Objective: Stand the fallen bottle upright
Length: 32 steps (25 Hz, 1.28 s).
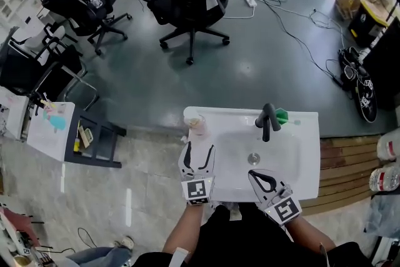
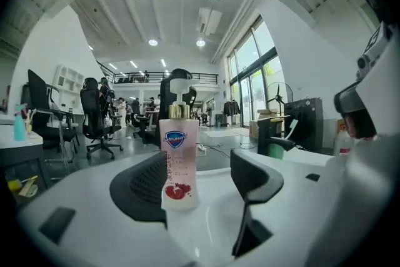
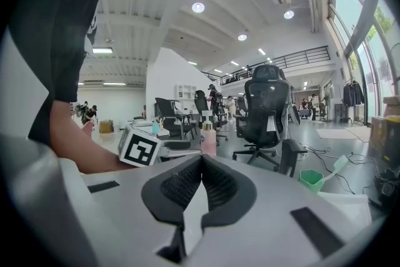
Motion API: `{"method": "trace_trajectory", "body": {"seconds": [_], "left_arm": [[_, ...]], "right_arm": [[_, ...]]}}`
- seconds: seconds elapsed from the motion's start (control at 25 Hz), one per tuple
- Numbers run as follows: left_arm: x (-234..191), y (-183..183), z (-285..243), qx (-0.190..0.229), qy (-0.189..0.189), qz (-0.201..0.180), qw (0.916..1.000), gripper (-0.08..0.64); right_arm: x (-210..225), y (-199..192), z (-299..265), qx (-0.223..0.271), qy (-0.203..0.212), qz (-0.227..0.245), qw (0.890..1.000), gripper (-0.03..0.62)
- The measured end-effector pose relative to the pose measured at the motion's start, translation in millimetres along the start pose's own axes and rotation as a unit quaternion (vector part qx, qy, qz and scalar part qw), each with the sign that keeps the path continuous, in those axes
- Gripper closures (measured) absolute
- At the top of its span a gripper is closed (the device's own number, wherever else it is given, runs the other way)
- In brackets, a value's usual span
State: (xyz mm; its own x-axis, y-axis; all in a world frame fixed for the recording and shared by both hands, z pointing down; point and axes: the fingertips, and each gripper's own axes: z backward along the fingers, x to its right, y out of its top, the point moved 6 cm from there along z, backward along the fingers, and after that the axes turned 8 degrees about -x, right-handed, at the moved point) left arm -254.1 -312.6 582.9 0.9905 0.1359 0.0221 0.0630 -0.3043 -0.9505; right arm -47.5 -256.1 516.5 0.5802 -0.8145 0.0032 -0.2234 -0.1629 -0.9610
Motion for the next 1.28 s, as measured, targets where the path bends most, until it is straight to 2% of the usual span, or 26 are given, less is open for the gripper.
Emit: {"method": "trace_trajectory", "body": {"seconds": [0.12,0.24,0.36,0.48,0.6,0.68,0.8,0.92,1.0,1.28], "left_arm": [[13.5,7.4,29.7,-0.001,-0.030,0.005,0.9995,0.240],[18.2,16.6,54.1,-0.006,-0.045,-0.028,0.9986,0.271],[16.4,25.5,72.0,0.005,-0.044,-0.055,0.9975,0.336],[11.9,42.9,79.7,0.059,-0.027,-0.045,0.9968,0.387],[9.6,57.7,85.3,0.029,-0.015,-0.049,0.9983,0.472],[9.1,60.9,83.3,0.043,-0.013,-0.040,0.9982,0.523],[12.5,73.1,80.1,0.084,-0.020,-0.017,0.9961,0.541],[17.8,84.8,82.0,0.066,-0.035,-0.006,0.9972,0.543],[22.3,90.6,84.4,0.074,-0.046,0.002,0.9962,0.541],[31.3,94.2,92.1,0.061,-0.062,-0.015,0.9961,0.541]], "right_arm": [[-3.8,5.5,1.6,0.009,-0.008,-0.003,1.000,0.578],[-8.2,7.0,0.7,0.005,-0.018,-0.014,1.000,0.578],[-11.8,12.1,1.8,-0.017,-0.030,-0.037,0.999,0.578],[-15.6,19.4,0.8,-0.006,-0.019,-0.029,0.999,0.578],[-13.0,25.5,-0.5,0.009,-0.018,-0.024,1.000,0.578],[-8.2,35.6,-1.5,0.021,-0.024,-0.019,0.999,0.578],[-3.0,39.3,-0.2,0.022,-0.028,-0.017,0.999,0.578],[2.3,43.3,1.8,0.030,-0.026,-0.014,0.999,0.578],[3.9,49.6,3.2,0.044,-0.023,-0.007,0.999,0.578],[9.8,70.1,7.9,0.043,-0.052,0.008,0.998,0.581]]}}
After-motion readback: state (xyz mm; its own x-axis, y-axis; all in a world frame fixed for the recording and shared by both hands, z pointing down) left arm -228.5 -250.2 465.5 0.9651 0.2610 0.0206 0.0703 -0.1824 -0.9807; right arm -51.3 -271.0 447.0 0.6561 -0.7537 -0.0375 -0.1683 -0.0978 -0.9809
